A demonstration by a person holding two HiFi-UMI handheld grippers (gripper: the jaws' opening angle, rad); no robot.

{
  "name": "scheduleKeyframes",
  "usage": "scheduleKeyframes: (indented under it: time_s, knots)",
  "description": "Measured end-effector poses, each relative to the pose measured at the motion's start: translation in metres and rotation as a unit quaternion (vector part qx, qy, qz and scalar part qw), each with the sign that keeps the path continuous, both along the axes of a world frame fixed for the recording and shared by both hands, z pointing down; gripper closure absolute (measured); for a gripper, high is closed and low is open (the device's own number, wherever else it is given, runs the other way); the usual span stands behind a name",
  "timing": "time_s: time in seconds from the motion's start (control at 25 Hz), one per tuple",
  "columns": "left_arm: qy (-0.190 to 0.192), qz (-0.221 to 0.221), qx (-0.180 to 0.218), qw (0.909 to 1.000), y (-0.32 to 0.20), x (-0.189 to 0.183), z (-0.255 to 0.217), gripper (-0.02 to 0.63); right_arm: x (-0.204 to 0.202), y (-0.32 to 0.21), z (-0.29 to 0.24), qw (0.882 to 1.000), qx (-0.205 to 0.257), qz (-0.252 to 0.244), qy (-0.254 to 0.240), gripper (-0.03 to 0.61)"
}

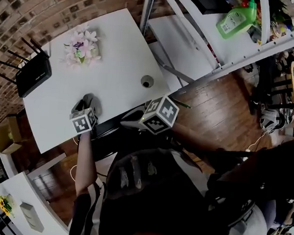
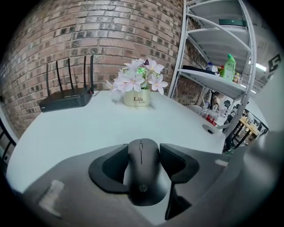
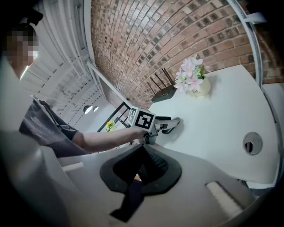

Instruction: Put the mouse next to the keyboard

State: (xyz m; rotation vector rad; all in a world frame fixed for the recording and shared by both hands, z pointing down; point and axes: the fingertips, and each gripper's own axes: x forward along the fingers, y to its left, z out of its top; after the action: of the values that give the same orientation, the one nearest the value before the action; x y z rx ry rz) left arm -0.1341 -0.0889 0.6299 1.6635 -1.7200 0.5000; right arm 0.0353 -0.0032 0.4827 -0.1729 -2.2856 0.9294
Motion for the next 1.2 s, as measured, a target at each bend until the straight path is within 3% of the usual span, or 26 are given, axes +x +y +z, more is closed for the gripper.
scheduleKeyframes:
  time_s: [0.28,0.6,0.88,1.2]
  knots:
    - [0.003,-0.049,-0.016,0.9987,0.002,0.010,-0.002,0.385,0.030,-0.016,-0.006,1.000,-0.020,-0.008,-0.019,0.574]
    - [-0.021,-0.027,-0.042,0.9985,-0.017,0.044,0.006,0.385,0.055,-0.046,-0.004,0.999,-0.031,0.013,-0.038,0.574]
    - [-0.043,-0.025,-0.049,0.9976,-0.031,0.061,0.006,0.385,0.069,-0.057,-0.001,0.999,-0.035,-0.002,-0.041,0.574]
    - [-0.043,-0.021,-0.045,0.9978,-0.054,0.094,0.008,0.385,0.086,-0.068,0.003,0.998,-0.039,-0.013,-0.043,0.574]
